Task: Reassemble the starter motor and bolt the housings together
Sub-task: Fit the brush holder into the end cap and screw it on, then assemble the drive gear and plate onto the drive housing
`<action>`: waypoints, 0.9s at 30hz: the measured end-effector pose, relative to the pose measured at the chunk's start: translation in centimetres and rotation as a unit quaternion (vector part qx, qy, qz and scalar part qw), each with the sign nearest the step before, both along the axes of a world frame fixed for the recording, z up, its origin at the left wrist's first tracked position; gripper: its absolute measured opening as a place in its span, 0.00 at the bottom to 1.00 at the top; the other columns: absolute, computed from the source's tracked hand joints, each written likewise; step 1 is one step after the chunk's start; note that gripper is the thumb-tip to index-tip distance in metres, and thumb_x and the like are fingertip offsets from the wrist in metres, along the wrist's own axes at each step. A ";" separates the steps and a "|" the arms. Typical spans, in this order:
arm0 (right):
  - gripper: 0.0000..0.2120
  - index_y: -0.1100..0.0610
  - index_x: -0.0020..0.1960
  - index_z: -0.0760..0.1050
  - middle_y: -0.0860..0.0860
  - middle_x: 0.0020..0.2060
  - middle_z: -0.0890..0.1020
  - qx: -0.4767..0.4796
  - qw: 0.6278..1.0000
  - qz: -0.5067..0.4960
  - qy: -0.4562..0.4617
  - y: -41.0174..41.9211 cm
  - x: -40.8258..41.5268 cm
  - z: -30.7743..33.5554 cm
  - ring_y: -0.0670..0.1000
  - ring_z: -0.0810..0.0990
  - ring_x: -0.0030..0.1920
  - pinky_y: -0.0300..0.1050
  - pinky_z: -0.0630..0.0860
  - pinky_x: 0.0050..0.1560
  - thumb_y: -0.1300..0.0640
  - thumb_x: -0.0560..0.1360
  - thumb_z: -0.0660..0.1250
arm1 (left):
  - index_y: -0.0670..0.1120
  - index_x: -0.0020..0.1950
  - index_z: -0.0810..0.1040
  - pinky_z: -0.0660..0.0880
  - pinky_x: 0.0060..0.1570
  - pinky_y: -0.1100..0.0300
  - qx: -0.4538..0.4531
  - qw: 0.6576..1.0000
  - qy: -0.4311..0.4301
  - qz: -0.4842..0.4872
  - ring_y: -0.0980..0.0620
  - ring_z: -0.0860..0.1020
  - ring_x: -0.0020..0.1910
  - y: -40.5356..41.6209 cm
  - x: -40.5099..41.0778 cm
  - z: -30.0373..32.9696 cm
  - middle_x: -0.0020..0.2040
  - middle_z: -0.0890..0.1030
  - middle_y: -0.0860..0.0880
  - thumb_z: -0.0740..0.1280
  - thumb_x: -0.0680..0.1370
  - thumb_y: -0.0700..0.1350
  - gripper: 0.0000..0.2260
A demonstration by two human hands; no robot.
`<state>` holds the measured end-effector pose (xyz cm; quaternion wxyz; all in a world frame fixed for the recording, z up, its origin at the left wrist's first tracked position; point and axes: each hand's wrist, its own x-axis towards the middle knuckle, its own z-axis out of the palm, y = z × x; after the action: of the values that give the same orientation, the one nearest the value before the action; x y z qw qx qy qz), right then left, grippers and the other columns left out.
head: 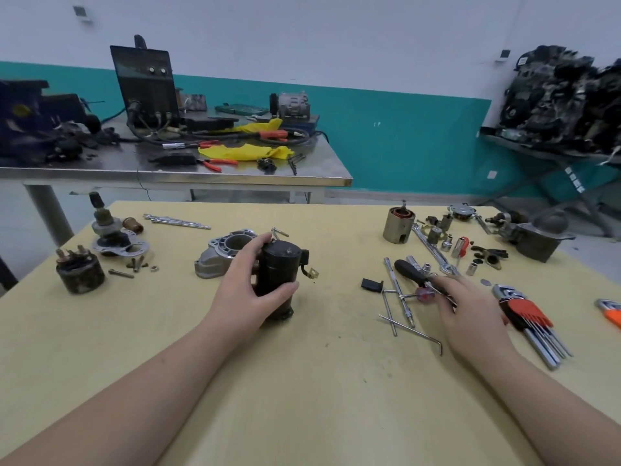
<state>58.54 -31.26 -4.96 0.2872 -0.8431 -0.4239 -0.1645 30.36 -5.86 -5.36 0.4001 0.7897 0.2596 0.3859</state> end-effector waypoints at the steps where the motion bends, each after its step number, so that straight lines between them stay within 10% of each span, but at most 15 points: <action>1: 0.14 0.57 0.65 0.83 0.52 0.56 0.85 0.008 1.000 0.001 -0.006 0.2 -0.1 0.2 0.55 0.82 0.57 0.42 0.69 0.56 0.66 0.80 0.70 | 0.74 0.76 0.66 0.77 0.67 0.54 0.001 1.000 0.001 0.003 0.68 0.73 0.66 0.1 0.0 -0.1 0.68 0.74 0.73 0.83 0.73 0.54 0.39; 27: 0.19 0.48 0.72 0.79 0.41 0.71 0.79 -0.195 0.980 0.036 0.010 5.8 2.2 0.0 0.51 0.74 0.66 0.50 0.71 0.67 0.47 0.88 0.56 | 0.73 0.74 0.67 0.74 0.53 0.70 0.016 1.000 -0.013 0.007 0.69 0.74 0.64 0.2 0.1 0.1 0.64 0.73 0.78 0.85 0.70 0.58 0.40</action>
<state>60.70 -25.44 -4.95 0.1271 -0.8687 -0.4750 -0.0600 30.50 -5.67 -5.24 0.3879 0.7891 0.2540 0.4028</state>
